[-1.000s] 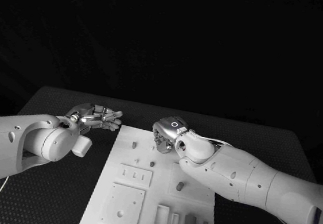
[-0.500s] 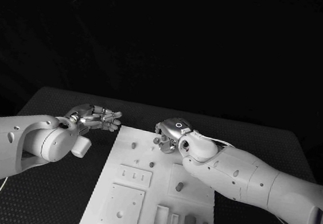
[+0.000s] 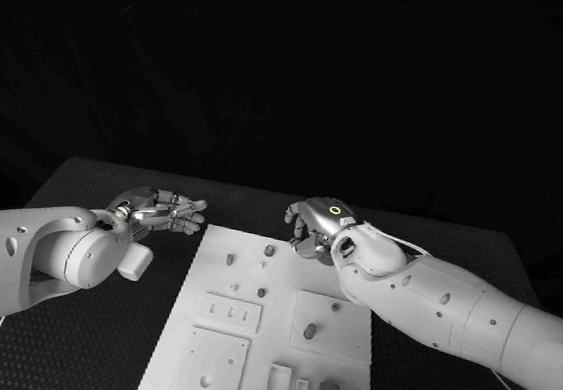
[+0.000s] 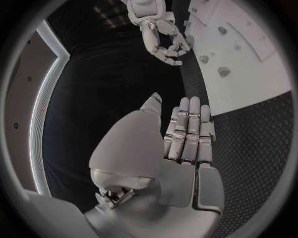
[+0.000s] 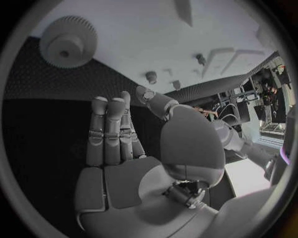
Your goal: Assemble the parts on the task board
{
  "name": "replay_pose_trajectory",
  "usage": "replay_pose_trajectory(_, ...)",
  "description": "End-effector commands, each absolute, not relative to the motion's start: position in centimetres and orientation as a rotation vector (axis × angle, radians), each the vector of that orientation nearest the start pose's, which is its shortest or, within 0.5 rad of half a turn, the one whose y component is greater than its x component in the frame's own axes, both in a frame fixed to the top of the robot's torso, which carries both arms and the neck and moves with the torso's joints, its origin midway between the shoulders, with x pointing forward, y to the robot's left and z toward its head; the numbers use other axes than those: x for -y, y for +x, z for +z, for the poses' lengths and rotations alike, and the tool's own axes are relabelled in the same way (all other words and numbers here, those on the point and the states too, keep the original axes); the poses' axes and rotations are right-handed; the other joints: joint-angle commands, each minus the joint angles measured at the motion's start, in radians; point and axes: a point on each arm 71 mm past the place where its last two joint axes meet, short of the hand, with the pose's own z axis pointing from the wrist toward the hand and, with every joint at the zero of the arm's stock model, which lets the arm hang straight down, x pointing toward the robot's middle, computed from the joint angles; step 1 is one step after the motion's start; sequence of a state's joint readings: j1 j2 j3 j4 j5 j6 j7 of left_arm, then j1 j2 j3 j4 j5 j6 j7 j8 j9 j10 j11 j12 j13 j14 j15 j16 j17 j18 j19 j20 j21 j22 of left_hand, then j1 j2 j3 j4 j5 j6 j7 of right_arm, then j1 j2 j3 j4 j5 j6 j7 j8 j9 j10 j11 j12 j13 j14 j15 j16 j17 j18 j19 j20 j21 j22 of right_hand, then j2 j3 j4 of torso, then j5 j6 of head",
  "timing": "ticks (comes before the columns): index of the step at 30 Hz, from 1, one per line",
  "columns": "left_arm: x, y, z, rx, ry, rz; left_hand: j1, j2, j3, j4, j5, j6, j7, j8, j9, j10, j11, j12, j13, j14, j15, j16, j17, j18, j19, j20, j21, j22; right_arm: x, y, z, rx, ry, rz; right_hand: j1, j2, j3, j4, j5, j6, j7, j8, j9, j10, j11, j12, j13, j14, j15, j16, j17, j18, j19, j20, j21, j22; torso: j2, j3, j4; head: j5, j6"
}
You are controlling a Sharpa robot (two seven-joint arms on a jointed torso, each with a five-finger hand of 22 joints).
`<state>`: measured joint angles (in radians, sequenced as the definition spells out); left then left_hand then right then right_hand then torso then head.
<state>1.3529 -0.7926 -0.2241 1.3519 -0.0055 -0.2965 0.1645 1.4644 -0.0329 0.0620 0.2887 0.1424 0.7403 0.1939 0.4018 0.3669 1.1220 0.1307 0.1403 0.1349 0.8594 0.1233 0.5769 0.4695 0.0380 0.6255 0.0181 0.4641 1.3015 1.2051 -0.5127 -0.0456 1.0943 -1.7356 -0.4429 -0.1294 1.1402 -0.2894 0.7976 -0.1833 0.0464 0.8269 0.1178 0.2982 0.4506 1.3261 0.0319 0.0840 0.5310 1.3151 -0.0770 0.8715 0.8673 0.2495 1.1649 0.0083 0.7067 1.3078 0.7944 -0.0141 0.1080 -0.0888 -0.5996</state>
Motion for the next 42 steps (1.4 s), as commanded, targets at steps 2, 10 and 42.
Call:
replay_pose_trajectory(2,-24.4,52.4,-18.5,-1.621,-1.135,-1.265,0.003,-0.005,-0.002,0.002,0.001,0.002,0.007,-0.005,0.0,0.003,0.004,-0.005,0.0,-0.004,0.0,0.0,-0.002,0.003,0.006,0.004,-0.004,-0.001,16.2,55.1,-17.7,-1.422,-0.251,0.517,0.011,0.001,0.01,0.0,0.002,0.001,0.01,0.006,0.002,0.012,-0.003,0.006,0.006,-0.002,-0.003,0.009,0.003,0.012,0.0,-0.005,0.01,0.024,0.001,-0.0022,-0.0029,-0.014,0.017)
replay_pose_trajectory(10,-24.8,52.7,-18.3,-1.606,-1.133,-1.26,0.01,-0.004,-0.001,0.001,0.011,0.011,0.003,-0.004,0.003,0.019,-0.003,-0.001,0.005,-0.006,-0.001,0.001,-0.004,0.003,0.004,0.005,-0.005,-0.001,21.0,55.3,-15.9,-1.522,-0.081,0.656,0.007,-0.002,0.003,-0.004,0.002,0.01,0.02,0.014,0.005,0.03,-0.003,0.028,0.044,-0.026,-0.002,0.015,0.005,0.012,-0.024,0.003,0.016,0.023,0.0,0.0027,-0.0167,-0.019,0.021)
replay_pose_trajectory(42,-24.4,52.7,-18.3,-1.618,-1.129,-1.269,0.01,-0.002,-0.006,0.002,0.008,0.017,0.001,-0.008,0.005,0.036,-0.01,0.004,0.01,-0.006,-0.001,0.002,-0.007,0.002,0.006,0.004,-0.005,-0.001,22.8,56.2,-20.6,-1.713,-0.157,0.432,-0.057,0.04,-0.182,-0.015,0.02,0.01,0.031,-0.022,-0.008,-0.225,0.003,0.875,0.668,-0.077,0.002,0.329,0.201,0.012,-0.053,-0.04,0.294,0.019,-0.001,0.0048,-0.0268,-0.025,0.007)
